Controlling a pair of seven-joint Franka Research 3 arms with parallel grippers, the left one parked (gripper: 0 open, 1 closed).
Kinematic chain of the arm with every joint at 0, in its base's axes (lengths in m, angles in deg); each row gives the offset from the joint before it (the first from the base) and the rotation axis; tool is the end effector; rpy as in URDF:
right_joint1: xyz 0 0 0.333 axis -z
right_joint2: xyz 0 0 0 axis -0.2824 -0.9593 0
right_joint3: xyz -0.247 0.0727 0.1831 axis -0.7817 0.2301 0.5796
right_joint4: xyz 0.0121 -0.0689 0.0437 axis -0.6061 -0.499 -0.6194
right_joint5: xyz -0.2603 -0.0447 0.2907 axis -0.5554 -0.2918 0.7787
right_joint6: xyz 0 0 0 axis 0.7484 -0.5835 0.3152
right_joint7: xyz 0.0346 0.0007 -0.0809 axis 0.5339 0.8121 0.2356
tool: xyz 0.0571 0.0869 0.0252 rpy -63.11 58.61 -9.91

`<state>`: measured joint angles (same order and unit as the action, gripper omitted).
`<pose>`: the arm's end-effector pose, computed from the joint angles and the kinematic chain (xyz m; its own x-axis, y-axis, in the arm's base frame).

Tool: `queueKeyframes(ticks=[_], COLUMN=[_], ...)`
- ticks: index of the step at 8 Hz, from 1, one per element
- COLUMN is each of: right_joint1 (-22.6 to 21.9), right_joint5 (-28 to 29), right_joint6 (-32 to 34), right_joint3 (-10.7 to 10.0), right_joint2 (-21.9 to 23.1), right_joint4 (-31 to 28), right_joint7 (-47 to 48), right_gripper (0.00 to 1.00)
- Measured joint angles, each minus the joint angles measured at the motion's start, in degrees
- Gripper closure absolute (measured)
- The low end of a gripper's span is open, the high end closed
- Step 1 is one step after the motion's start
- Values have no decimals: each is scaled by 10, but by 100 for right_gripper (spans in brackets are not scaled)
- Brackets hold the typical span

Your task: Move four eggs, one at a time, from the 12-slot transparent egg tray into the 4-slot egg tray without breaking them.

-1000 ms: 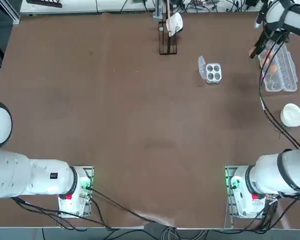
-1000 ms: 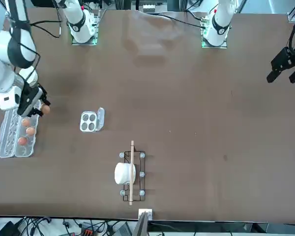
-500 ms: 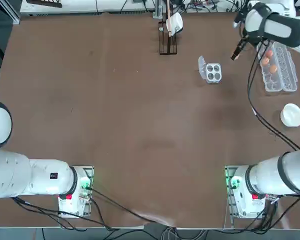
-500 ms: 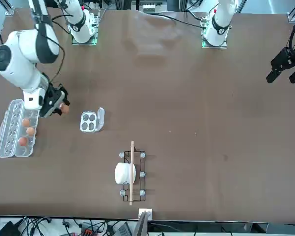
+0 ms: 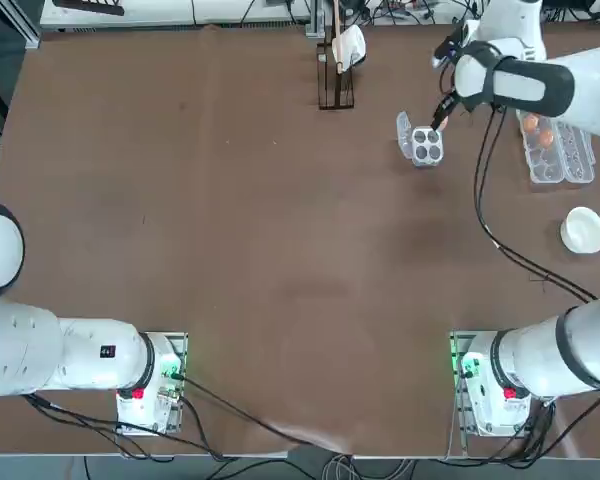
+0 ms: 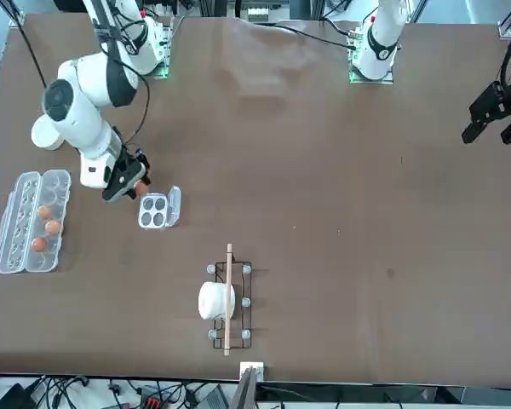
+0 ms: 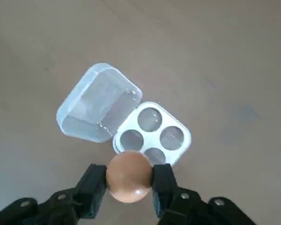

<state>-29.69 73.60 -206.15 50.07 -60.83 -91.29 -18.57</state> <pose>0.5339 0.1327 0.3383 0.7760 0.6245 0.0884 0.6282 -0.7778 -0.0202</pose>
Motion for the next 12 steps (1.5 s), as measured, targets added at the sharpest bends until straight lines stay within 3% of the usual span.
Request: queueKeyframes(ticks=[4,12], right_joint1=[-22,-21], right_joint5=[0,0], right_joint6=[-53,-115], right_joint3=[0,-5], right_joint2=[-37,-79], right_joint4=[-17,-26], right_joint7=[21,20], right_gripper=[44,44])
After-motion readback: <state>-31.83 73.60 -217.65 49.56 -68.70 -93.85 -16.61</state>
